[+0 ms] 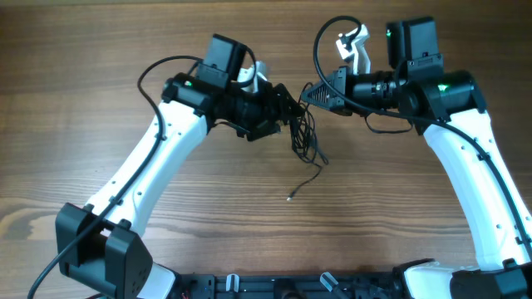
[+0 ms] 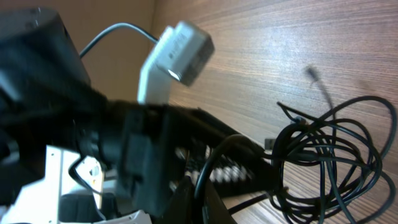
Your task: Untangle cables
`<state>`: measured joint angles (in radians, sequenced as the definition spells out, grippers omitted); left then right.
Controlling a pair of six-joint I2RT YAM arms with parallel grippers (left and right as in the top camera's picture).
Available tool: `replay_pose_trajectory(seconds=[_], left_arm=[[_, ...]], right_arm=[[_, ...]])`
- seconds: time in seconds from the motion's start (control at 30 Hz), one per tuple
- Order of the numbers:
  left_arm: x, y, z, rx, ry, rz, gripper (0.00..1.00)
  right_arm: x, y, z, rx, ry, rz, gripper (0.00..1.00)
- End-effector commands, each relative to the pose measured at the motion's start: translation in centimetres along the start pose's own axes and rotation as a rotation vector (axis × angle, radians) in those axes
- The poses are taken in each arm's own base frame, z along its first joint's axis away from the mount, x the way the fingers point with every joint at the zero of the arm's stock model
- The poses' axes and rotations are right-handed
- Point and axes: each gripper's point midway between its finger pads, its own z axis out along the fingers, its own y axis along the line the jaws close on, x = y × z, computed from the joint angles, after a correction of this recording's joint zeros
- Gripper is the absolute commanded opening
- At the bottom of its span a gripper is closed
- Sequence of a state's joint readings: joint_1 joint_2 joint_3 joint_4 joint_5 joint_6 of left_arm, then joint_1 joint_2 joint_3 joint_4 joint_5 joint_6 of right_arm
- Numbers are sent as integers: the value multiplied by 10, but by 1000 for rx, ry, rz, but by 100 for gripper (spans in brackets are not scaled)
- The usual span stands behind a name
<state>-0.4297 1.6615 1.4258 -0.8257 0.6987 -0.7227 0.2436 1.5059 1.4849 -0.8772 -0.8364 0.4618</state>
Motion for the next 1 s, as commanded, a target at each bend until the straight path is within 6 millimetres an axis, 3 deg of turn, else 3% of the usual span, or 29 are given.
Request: replay_pose_trajectory(seconds=[0.0, 0.5, 0.6, 0.7, 0.77, 0.97], left_arm=[[-2, 9, 10, -77, -39, 18, 70], [-6, 32, 10, -219, -102, 8, 47], [-6, 33, 11, -237, -113, 19, 35], [-5, 34, 13, -254, -120, 27, 12], [-4, 34, 13, -254, -118, 27, 4], [-4, 35, 13, -257, -119, 27, 4]], right_arm=[[-1, 9, -6, -15, -23, 6, 4], [-4, 10, -6, -18, -34, 20, 4], [-4, 10, -6, -17, -34, 20, 4], [-5, 7, -6, -1, -41, 22, 4], [-6, 3, -6, 20, -47, 26, 4], [-6, -4, -6, 55, -55, 38, 4]])
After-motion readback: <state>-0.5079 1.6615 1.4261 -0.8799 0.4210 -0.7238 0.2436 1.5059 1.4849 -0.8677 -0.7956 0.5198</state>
